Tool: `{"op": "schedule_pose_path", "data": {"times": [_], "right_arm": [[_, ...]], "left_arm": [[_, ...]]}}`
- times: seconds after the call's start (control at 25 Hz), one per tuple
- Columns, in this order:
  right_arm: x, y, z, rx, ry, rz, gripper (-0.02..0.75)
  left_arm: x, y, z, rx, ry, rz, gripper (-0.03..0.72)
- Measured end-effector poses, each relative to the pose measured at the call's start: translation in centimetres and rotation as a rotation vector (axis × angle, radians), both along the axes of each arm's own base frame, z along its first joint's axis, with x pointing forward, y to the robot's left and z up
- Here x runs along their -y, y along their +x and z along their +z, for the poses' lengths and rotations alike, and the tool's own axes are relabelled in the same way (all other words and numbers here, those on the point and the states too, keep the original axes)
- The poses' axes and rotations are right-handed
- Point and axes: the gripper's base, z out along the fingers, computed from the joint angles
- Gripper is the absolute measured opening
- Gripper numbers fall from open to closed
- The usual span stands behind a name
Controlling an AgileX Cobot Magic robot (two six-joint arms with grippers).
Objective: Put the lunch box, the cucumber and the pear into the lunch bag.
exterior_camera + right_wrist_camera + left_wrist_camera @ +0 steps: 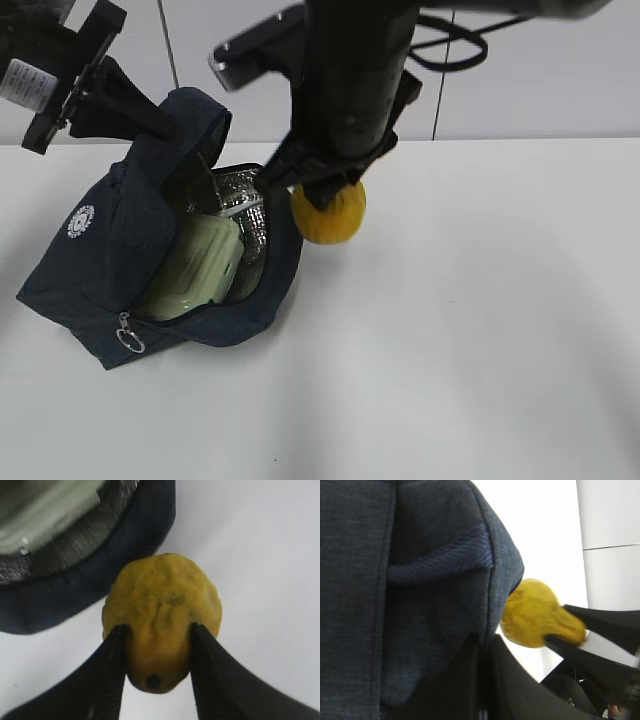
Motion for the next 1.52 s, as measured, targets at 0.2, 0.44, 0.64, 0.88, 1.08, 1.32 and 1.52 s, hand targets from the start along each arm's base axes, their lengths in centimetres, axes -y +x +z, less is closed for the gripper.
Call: {"op": "schedule_pose_path", "data": {"times": [0.2,0.44,0.64,0.88,1.08,1.32,1.52], "right_arm": [[-1.3,0.3,1.3,0.05,0.164,0.024,0.27],[-3.8,2.0,-2.1,0.044,0.264,0.05,0.27],[-5.6,2.7,-4.0,0.036,0.349,0.115,0.335],[-6.1,2.9,-4.5,0.045,0.37,0.144,0.567],[-5.0,2.5,-4.1,0.033,0.261,0.15,0.575],[-2.0,2.7,-3.1,-0.057,0.199,0.011,0.573],[0.8,4.4,-3.3,-0.138,0.263,-0.133,0.537]], "left_arm": [[0.0,0.0,0.0,-0.001,0.0,-0.001,0.004],[0.0,0.0,0.0,-0.003,-0.001,-0.004,0.004],[0.0,0.0,0.0,-0.002,-0.001,-0.004,0.004],[0.0,0.0,0.0,-0.002,-0.001,-0.004,0.004],[0.0,-0.1,0.0,-0.004,-0.003,-0.006,0.004],[0.0,-0.1,0.0,-0.004,-0.002,-0.006,0.004],[0.0,-0.1,0.0,-0.005,-0.002,-0.007,0.004]]}}
